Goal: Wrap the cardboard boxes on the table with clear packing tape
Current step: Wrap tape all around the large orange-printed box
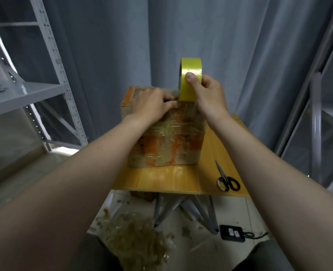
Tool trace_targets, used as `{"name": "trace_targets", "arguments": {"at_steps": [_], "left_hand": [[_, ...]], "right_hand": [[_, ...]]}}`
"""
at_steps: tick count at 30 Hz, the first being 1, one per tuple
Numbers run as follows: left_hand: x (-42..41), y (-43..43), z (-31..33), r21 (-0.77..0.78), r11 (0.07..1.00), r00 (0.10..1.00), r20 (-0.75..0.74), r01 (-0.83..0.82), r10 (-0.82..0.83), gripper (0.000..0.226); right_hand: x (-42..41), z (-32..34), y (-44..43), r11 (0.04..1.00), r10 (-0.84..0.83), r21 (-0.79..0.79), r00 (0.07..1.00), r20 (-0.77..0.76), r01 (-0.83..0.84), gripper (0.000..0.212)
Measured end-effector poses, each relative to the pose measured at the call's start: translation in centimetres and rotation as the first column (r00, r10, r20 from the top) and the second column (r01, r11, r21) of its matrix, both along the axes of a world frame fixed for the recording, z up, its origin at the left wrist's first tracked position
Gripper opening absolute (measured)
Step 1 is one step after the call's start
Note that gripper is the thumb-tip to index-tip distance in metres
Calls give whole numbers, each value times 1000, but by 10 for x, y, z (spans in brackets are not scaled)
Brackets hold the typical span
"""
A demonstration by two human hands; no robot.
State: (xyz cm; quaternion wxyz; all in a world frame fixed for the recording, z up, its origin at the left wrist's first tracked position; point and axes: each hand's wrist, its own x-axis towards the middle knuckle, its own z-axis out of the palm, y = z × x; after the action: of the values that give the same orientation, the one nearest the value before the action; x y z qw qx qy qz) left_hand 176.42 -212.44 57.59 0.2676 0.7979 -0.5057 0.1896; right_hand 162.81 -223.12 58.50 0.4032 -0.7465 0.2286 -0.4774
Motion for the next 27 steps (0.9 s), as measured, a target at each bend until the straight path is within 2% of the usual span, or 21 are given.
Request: {"name": "trace_targets", "arguments": {"at_steps": [3,5,8,11,13,17,21,27], "left_hand": [[0,3,1,-3,1000,1000,-13,17,-17,32],[-2,4,3,6,1000,999,-38,20,-20,33],[-3,0,8,61,998,1000,-14,-10,11,30],[2,2,10,151,987,999,-9,48,-48,32],[7,7,11,202,975,995,-5,98,-99,34],[8,6,7,174,980,996,-5,93,-93,35],[7,5,7,167,983,997,-36,74,-69,35],[6,6,9,161,982,993,-79,100,-88,36]], "right_hand": [[-9,-2,10,999,27,38,996,81,-31,42],[-13,-4,21,998,13,67,988,151,-23,44],[-13,-4,36,993,1,111,979,206,-24,45],[-22,-17,45,982,15,176,965,262,-63,44],[-29,-27,49,985,52,144,964,262,-92,42],[-32,-38,57,983,101,119,949,298,-142,26],[-37,-80,61,989,96,84,963,250,-120,36],[-47,-143,66,969,38,234,983,178,-79,41]]}}
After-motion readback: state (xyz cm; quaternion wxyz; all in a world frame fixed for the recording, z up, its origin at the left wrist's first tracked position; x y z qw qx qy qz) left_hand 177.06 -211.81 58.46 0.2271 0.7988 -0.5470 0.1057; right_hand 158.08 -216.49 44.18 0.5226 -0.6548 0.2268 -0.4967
